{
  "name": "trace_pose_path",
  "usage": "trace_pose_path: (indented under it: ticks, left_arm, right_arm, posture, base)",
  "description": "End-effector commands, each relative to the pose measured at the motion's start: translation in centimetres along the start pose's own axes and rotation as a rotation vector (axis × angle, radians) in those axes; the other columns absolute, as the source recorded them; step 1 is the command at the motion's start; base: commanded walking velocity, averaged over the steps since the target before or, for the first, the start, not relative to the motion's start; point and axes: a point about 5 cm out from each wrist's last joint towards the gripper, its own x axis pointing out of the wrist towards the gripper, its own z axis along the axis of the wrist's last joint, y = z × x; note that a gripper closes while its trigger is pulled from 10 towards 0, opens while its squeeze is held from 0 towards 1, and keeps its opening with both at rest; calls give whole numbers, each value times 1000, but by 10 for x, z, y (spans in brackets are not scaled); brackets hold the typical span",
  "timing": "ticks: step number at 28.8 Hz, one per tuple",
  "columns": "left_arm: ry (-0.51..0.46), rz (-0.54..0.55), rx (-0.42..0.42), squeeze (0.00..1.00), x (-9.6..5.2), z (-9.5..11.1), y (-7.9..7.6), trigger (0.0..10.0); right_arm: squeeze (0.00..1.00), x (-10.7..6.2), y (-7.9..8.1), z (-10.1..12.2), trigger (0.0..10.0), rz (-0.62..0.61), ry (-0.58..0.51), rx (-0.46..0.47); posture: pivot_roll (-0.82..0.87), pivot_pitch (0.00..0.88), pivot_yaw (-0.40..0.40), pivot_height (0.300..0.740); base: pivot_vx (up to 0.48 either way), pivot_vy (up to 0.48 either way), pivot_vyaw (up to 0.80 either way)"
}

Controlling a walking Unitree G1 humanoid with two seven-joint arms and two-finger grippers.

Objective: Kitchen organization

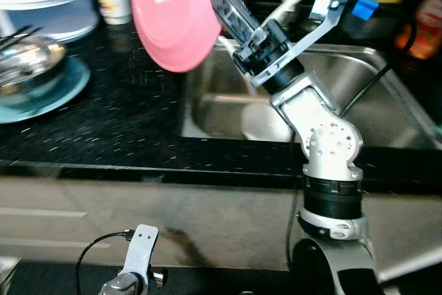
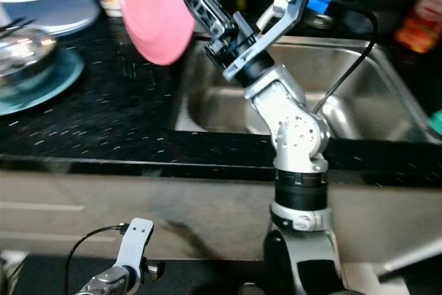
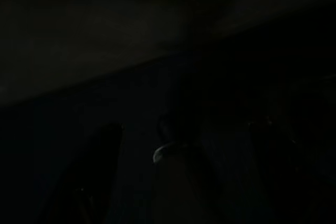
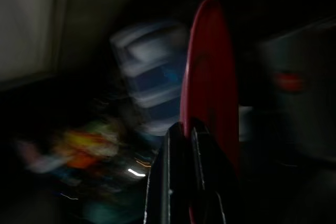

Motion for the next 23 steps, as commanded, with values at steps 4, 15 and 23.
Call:
trace_pose_path:
  ticks: [4,15,23]
  left_arm:
    - [28,-10,0,0,-1,-8,-2,10000]
    - [36,-13,5,0,-1,-8,-1,10000]
    - [46,-19,9,0,-1,-9,-2,10000]
  right_arm:
    - [0,-6,-14,-13,0,-126,133,-165]
    - [0,-13,-34,-38,549,-272,351,-464]
    - [1000,-17,-48,-43,10000,-342,423,-611]
  posture:
    - [-9,134,-31,740]
    - [-6,135,-28,740]
    - [0,129,-32,740]
  base:
    - [0,0,-800]
    - [0,0,-727]
    - [0,0,0]
